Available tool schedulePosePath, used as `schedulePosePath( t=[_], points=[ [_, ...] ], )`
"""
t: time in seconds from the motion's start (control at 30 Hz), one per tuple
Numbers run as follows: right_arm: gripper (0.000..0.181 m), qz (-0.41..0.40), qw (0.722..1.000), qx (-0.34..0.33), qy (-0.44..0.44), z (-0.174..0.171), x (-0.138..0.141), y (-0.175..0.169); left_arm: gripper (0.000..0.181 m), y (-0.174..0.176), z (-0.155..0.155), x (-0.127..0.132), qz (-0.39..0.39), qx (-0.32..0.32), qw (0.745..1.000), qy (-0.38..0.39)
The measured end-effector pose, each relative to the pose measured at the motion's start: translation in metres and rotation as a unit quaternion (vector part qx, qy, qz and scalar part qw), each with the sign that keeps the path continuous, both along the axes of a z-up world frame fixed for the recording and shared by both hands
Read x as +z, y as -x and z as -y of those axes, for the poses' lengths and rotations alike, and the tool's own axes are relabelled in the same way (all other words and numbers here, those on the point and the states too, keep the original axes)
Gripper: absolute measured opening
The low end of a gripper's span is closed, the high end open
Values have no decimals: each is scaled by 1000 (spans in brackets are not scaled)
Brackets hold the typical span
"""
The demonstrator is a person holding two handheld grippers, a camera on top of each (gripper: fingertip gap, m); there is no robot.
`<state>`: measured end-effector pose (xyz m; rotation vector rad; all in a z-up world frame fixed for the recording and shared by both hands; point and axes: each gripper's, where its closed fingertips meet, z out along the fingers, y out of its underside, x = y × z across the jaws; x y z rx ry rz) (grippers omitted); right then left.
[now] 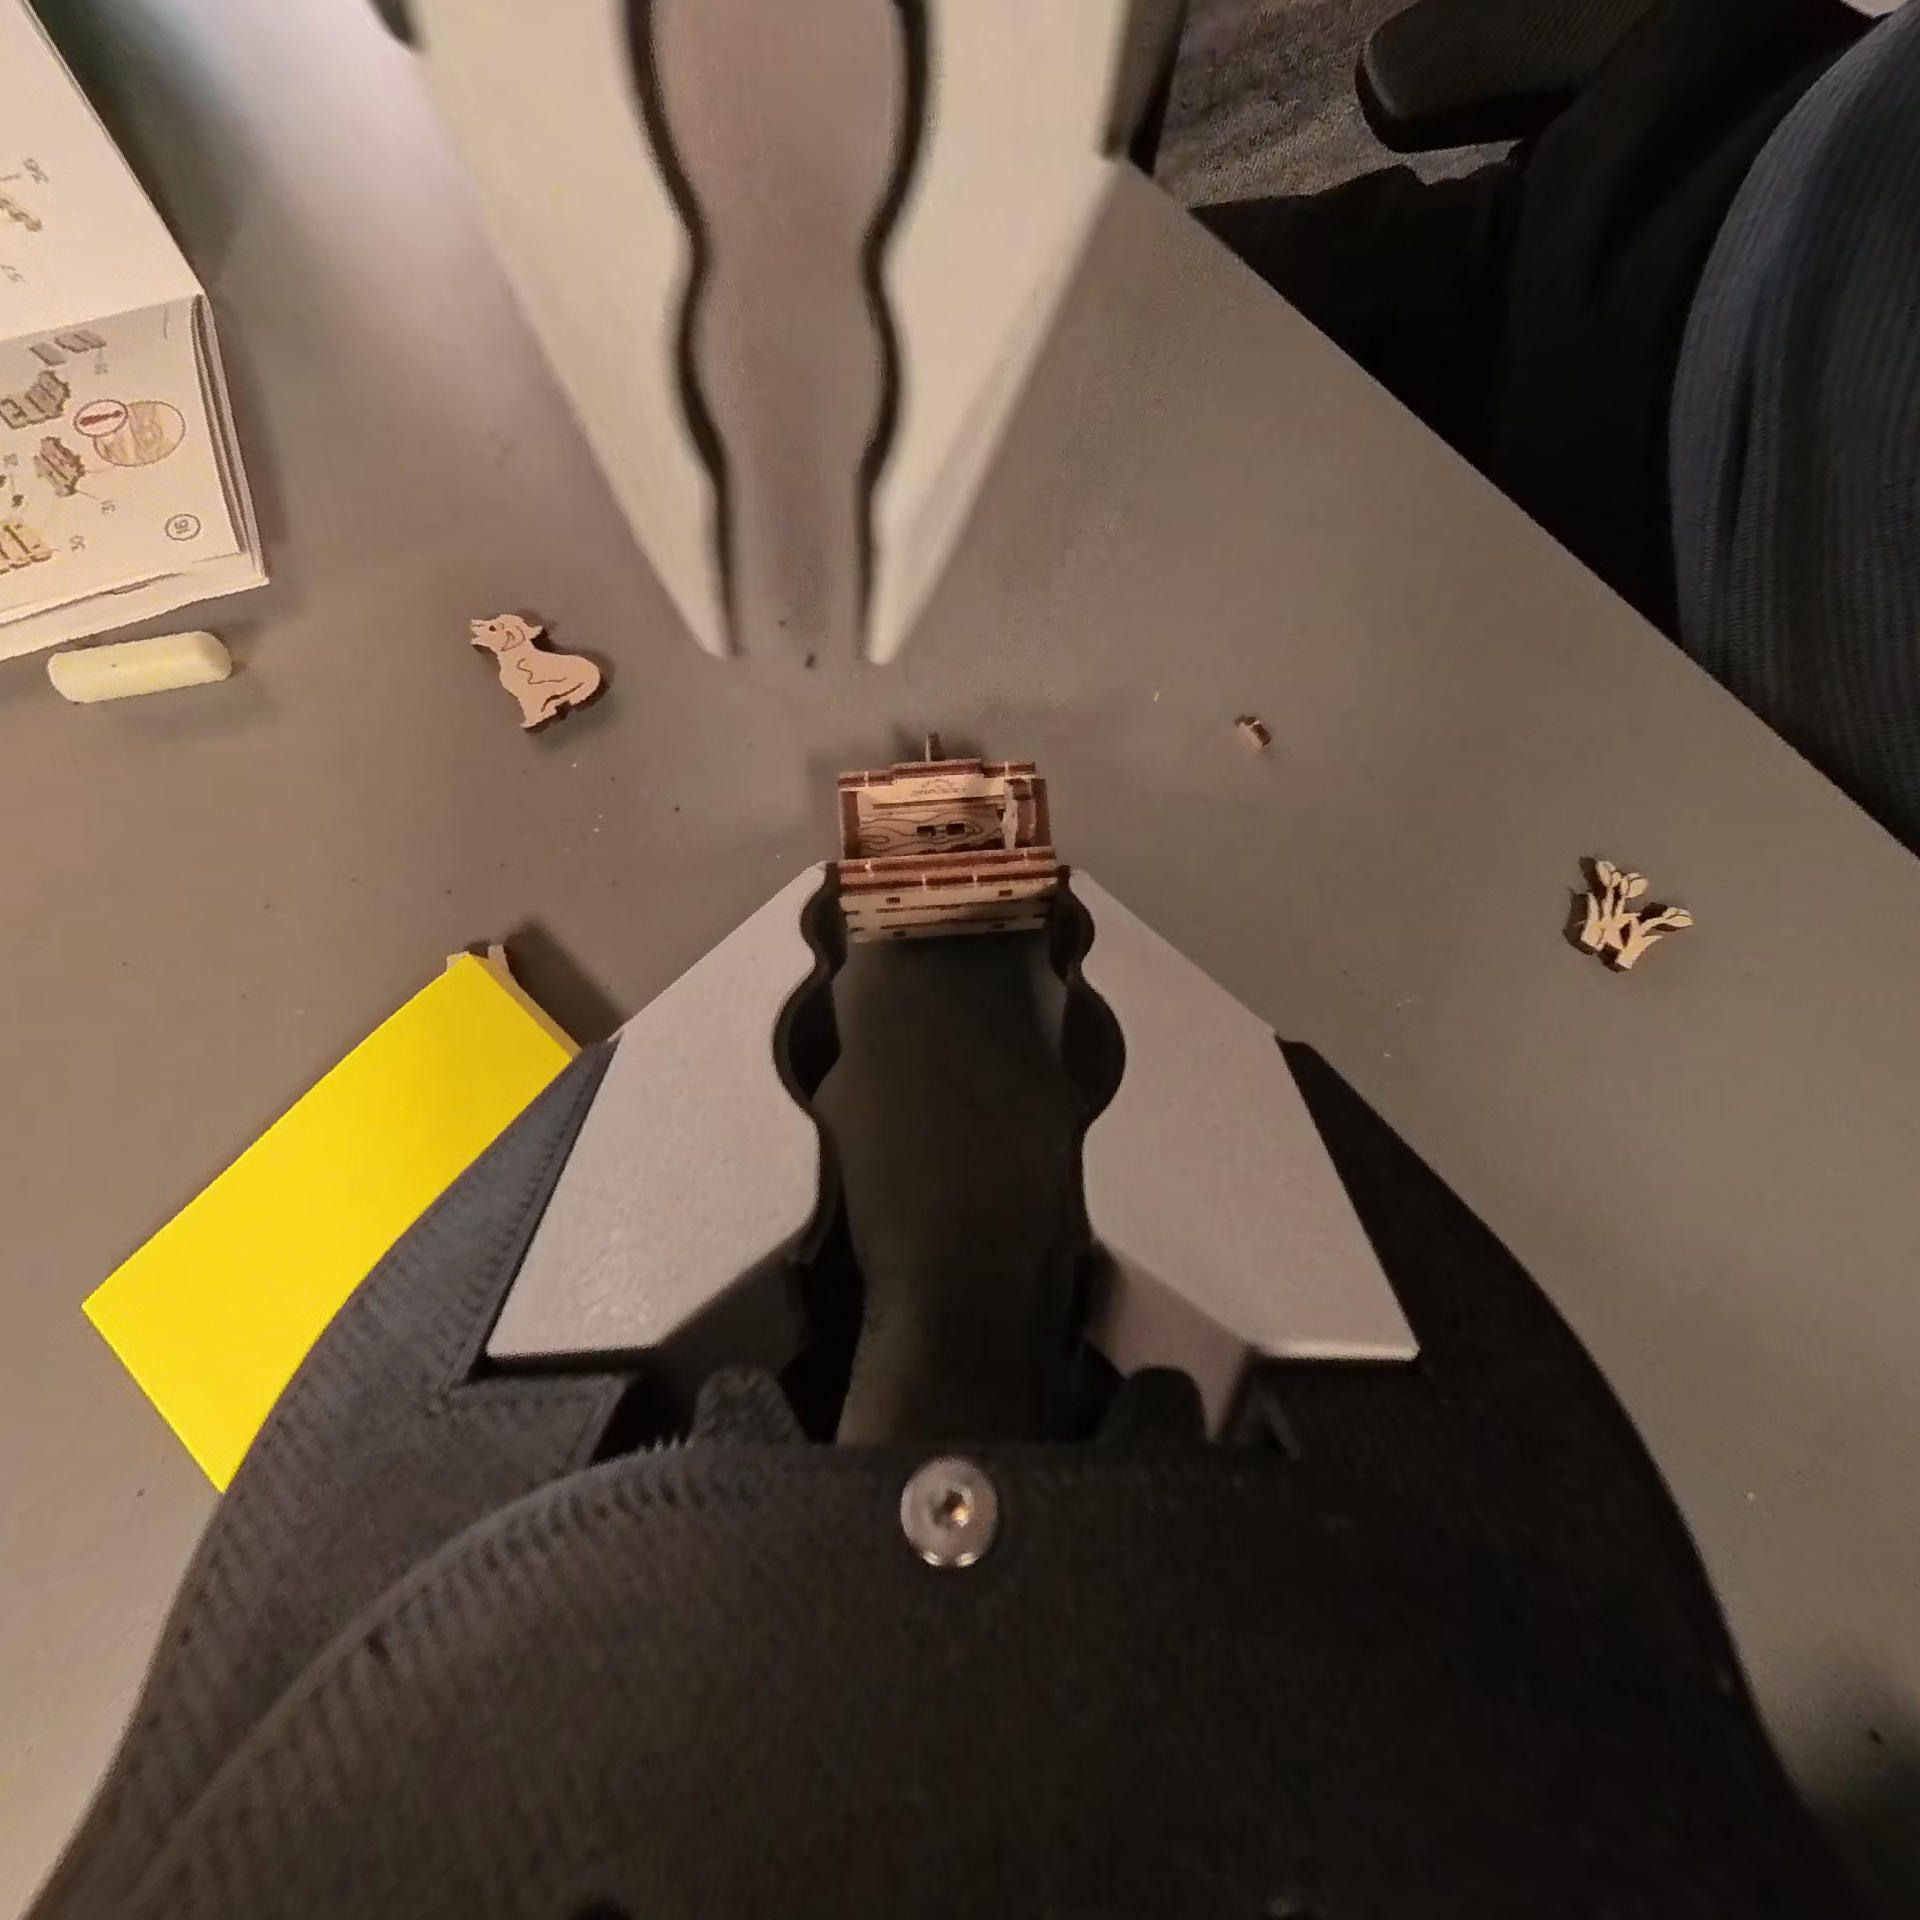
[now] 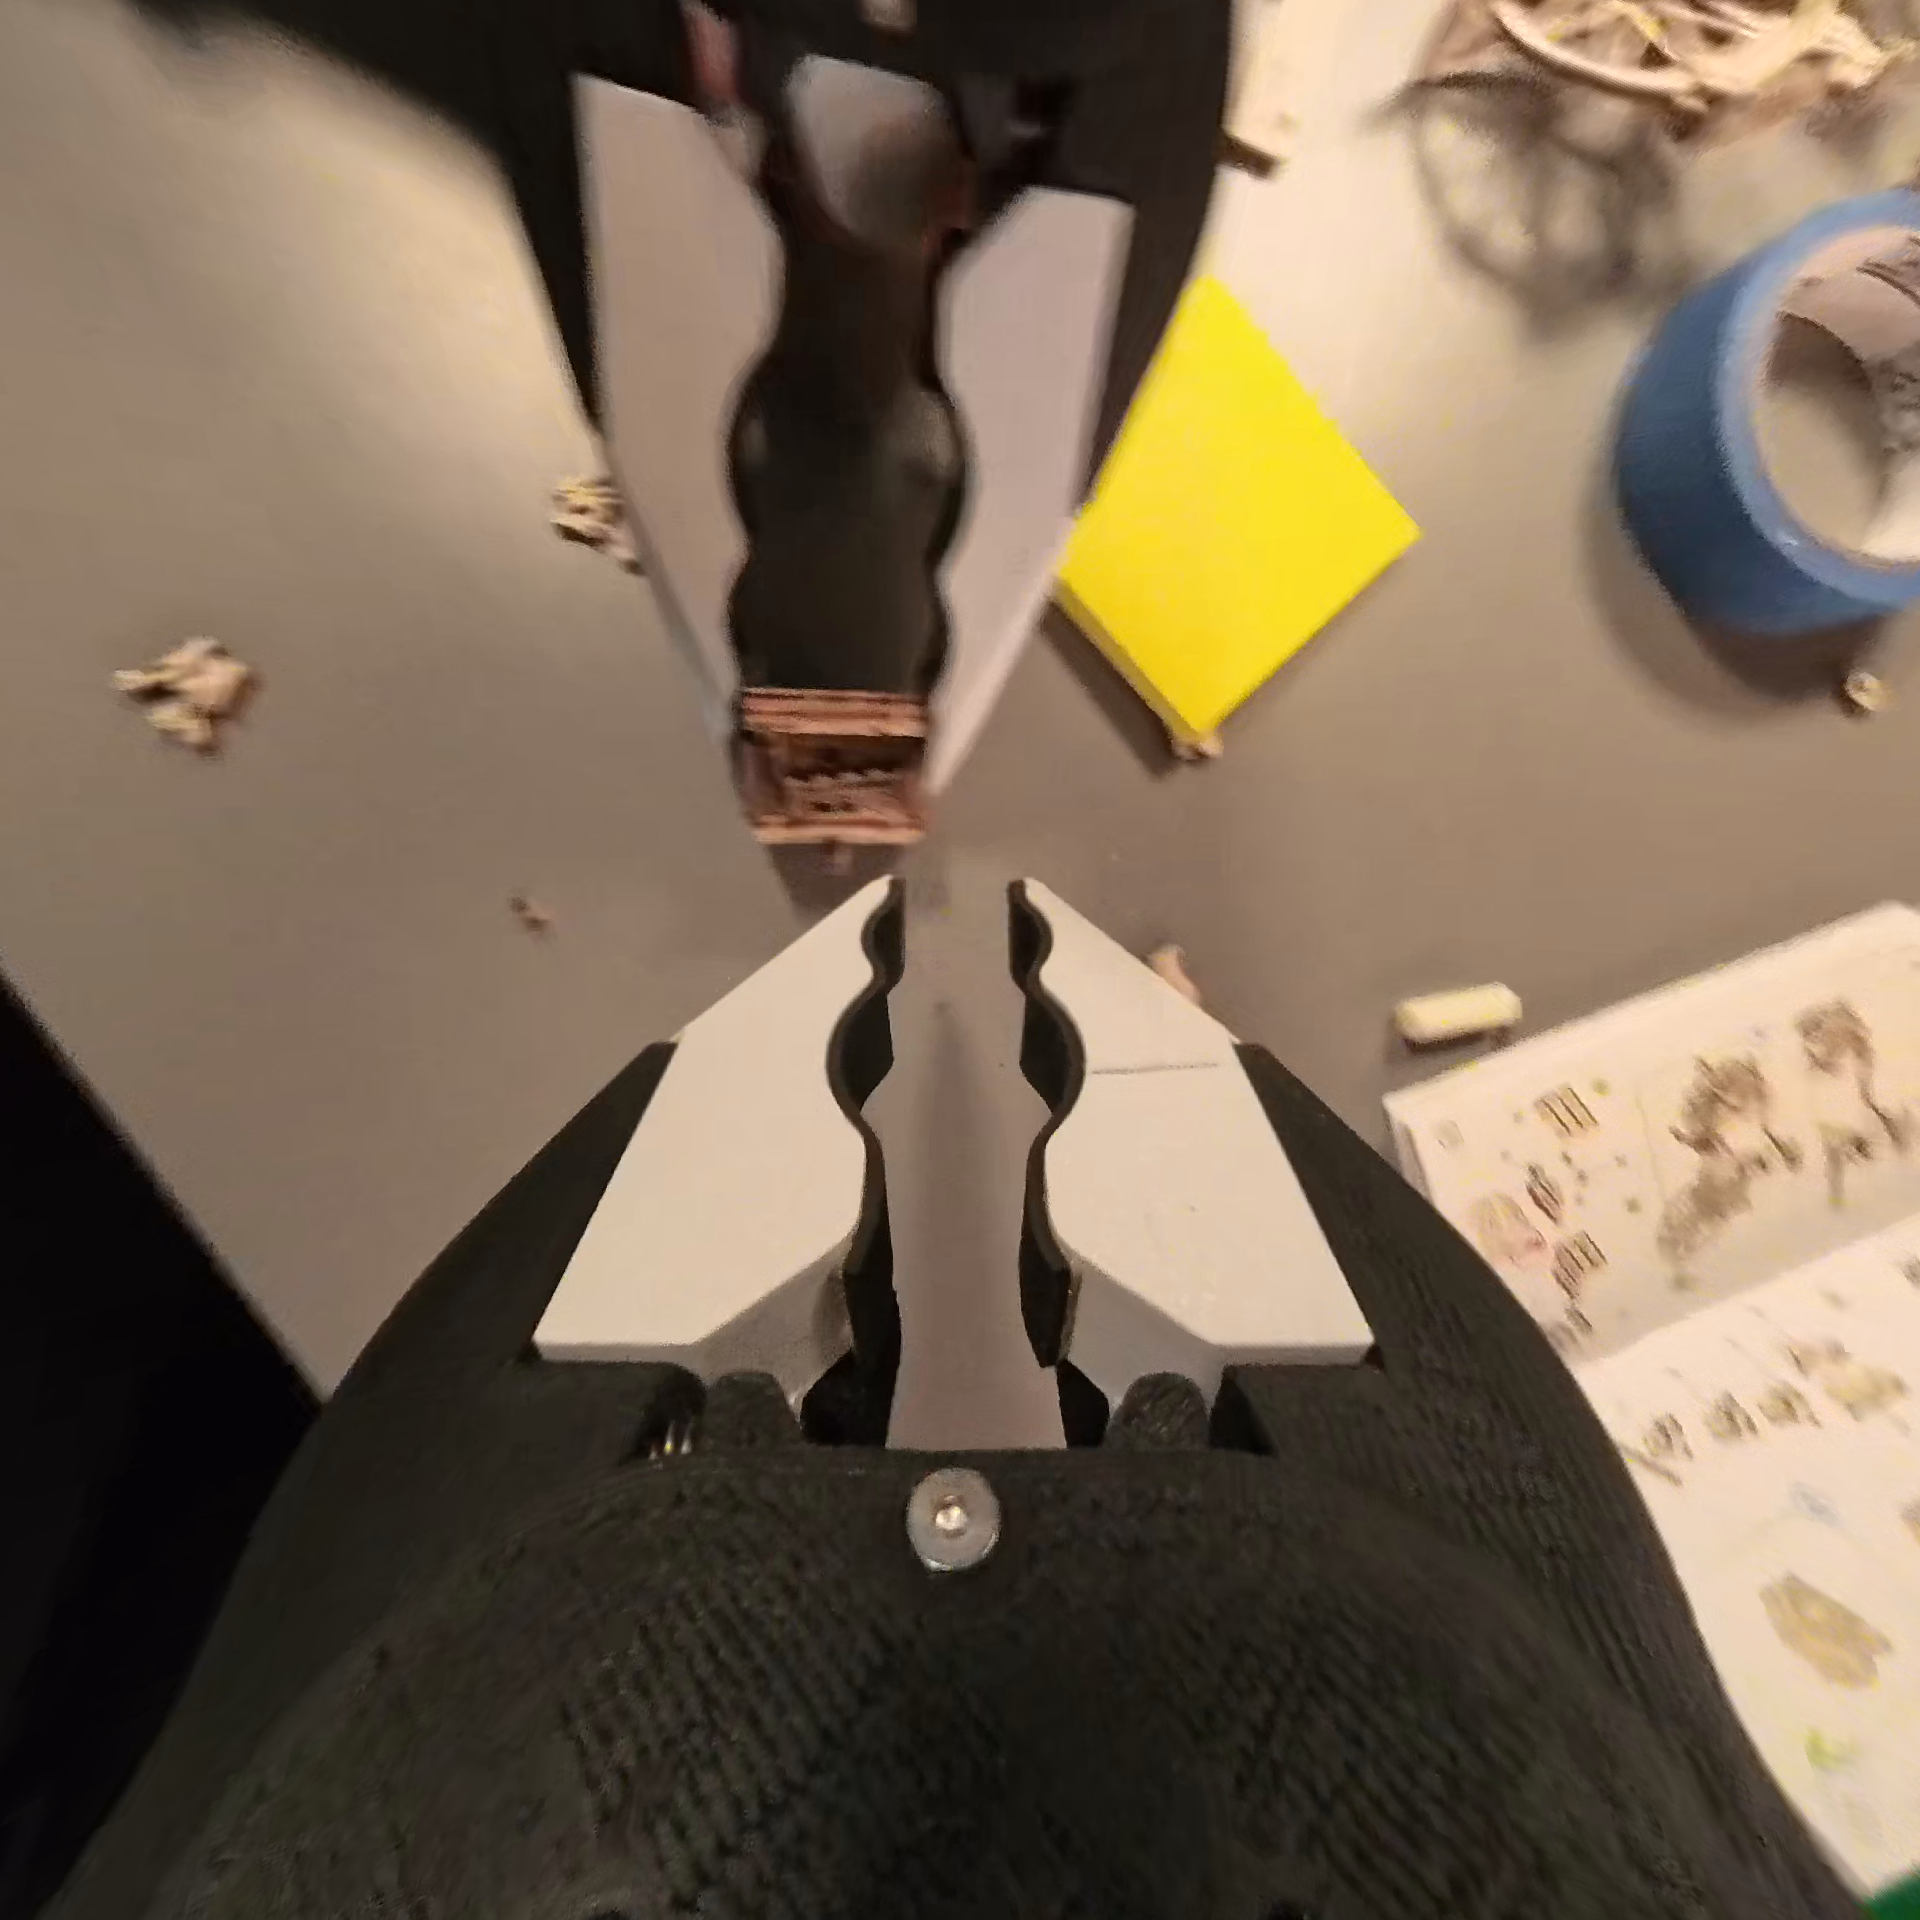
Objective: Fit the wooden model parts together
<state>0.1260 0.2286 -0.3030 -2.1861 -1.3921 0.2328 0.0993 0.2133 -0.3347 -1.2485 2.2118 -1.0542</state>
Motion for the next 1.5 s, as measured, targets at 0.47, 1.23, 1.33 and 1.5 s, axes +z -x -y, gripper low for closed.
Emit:
schedulePosePath(
  t=[0.47,1.23,1.33,1.5],
  points=[
    [31,5,1000,-5,-24,-42,-31,-62,38,3,4,0,1,-15,1000,8],
    [9,-18,998,51,21,-27,-35,-46,58,5,6,-3,-10,-16,1000,10],
    [8,-33,999,35,20,-27,-35,-46,64,7,4,-2,-12,-11,1000,13],
    [8,-36,998,30,-35,-26,-33,-49,74,12,-8,6,9,27,999,20]
  ],
)
